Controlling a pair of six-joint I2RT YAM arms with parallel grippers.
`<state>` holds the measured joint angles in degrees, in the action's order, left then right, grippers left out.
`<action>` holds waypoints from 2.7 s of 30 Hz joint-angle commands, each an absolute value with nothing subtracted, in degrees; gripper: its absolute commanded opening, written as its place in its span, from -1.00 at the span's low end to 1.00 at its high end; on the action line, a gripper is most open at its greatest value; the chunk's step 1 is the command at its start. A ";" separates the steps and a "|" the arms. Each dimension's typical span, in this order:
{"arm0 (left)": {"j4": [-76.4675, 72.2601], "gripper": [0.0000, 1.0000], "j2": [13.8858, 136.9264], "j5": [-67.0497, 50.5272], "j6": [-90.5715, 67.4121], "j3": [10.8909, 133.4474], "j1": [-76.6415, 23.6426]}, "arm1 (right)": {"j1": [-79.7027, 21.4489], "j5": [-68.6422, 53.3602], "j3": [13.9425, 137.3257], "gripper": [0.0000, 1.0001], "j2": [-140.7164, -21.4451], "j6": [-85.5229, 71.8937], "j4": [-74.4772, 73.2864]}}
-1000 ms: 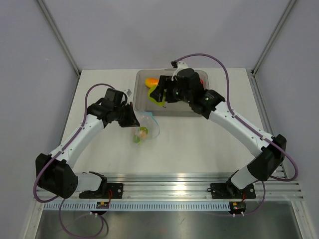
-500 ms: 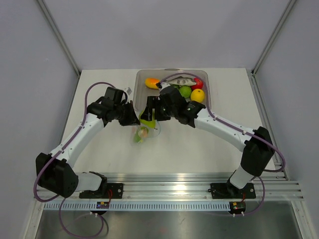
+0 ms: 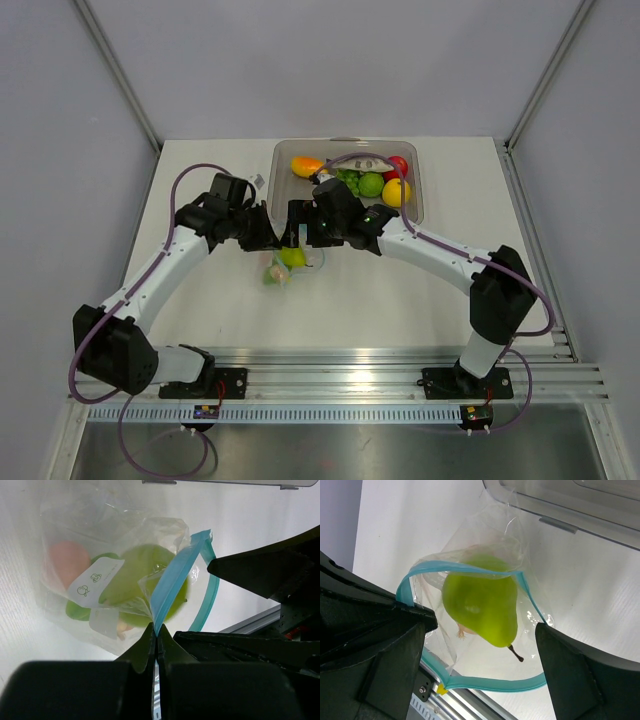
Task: Place the food in the zip-top bag and seal the zipper
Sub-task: Place the fake fruit in the zipper food storage bag, then adjust the zipper food storage bag at the center of the board.
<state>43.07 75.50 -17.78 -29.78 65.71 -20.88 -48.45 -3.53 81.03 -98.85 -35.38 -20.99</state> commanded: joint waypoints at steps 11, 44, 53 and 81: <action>40.61 -1.00 75.59 -19.51 -29.27 68.64 -20.83 | -48.87 8.87 79.90 0.62 -90.53 -33.05 -23.64; 48.34 -1.00 75.50 -4.84 -22.24 72.77 -17.14 | -50.80 4.12 84.31 -1.00 -91.67 -34.36 -23.12; 50.28 -1.00 71.10 -4.66 -21.53 73.65 -16.96 | -50.80 7.13 78.13 -1.00 -96.77 -36.12 -24.71; 52.99 -1.00 69.89 -5.11 -24.17 76.42 -23.03 | -52.56 3.51 80.68 -1.00 -93.36 -34.10 -24.70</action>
<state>52.69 76.84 -6.79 -24.45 66.08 -22.90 -52.14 2.15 76.40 -100.92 -35.14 -26.20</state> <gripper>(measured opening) 0.005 0.011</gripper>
